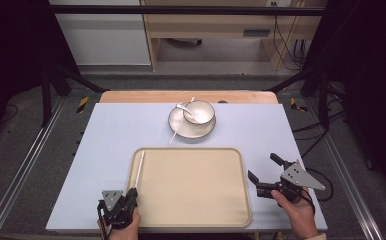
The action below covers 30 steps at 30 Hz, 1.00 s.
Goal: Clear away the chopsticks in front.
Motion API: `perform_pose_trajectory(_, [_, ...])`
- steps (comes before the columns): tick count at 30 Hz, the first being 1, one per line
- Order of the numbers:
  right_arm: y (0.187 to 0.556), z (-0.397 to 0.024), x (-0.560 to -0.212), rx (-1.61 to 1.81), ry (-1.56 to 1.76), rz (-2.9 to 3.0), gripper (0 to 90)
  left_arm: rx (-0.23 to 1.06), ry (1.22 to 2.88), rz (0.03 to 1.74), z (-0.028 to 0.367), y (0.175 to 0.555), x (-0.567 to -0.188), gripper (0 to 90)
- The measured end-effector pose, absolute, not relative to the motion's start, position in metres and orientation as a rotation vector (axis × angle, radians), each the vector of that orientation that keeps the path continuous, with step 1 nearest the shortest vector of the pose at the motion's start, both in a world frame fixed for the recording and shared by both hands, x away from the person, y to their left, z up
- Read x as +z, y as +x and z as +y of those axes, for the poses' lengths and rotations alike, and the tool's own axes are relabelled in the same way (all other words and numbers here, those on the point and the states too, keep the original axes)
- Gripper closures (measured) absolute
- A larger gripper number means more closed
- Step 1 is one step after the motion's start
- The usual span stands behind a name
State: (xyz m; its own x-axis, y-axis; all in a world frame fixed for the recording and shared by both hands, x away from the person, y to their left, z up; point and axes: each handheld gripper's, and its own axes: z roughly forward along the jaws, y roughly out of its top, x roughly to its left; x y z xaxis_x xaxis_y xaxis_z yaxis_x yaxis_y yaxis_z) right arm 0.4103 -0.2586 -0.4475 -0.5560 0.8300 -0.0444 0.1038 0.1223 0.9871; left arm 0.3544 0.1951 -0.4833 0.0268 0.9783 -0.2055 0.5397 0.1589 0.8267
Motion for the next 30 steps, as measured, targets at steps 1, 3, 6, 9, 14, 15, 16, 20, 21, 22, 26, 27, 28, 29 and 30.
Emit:
perform_pose_trajectory(1, [0.41,-0.259,-0.448,1.486,0.906,1.779,3.1,0.68,1.486,1.624,0.195,0.354,-0.483,85.5])
perform_pose_trajectory(3, [0.41,-0.258,-0.448,1.486,0.906,1.78,3.1,0.678,1.485,1.628,0.195,0.355,-0.484,85.5])
perform_pose_trajectory(6, [0.41,-0.258,-0.448,1.488,0.906,1.781,3.1,0.668,1.485,1.633,0.195,0.356,-0.484,85.3])
perform_pose_trajectory(9, [0.41,-0.259,-0.448,1.489,0.908,1.782,3.1,0.672,1.482,1.634,0.196,0.356,-0.484,83.8])
perform_pose_trajectory(14, [0.41,-0.259,-0.447,1.489,0.912,1.781,3.1,0.695,1.492,1.617,0.195,0.357,-0.481,80.0])
perform_pose_trajectory(15, [0.41,-0.259,-0.447,1.489,0.913,1.781,3.1,0.697,1.49,1.613,0.195,0.357,-0.48,79.5])
perform_pose_trajectory(16, [0.41,-0.259,-0.447,1.489,0.912,1.781,3.1,0.695,1.492,1.606,0.195,0.358,-0.479,78.4])
perform_pose_trajectory(20, [0.41,-0.259,-0.448,1.483,0.916,1.786,3.1,0.692,1.543,1.562,0.191,0.365,-0.475,71.4])
perform_pose_trajectory(21, [0.41,-0.259,-0.448,1.483,0.915,1.786,3.1,0.691,1.58,1.539,0.189,0.369,-0.472,68.7])
perform_pose_trajectory(22, [0.411,-0.259,-0.448,1.481,0.911,1.787,3.1,0.69,1.607,1.524,0.188,0.372,-0.471,65.5])
perform_pose_trajectory(26, [0.411,-0.258,-0.449,1.47,0.9,1.797,3.0,0.675,1.722,1.423,0.179,0.391,-0.46,56.9])
perform_pose_trajectory(27, [0.411,-0.258,-0.449,1.466,0.899,1.8,3.1,0.661,1.747,1.404,0.177,0.396,-0.457,54.2])
perform_pose_trajectory(28, [0.411,-0.258,-0.449,1.464,0.898,1.802,3.0,0.659,1.775,1.372,0.174,0.402,-0.453,52.3])
perform_pose_trajectory(29, [0.411,-0.257,-0.449,1.459,0.897,1.805,3.0,0.667,1.797,1.345,0.17,0.409,-0.449,50.4])
perform_pose_trajectory(30, [0.411,-0.257,-0.449,1.456,0.899,1.807,3.0,0.666,1.809,1.325,0.167,0.416,-0.444,48.9])
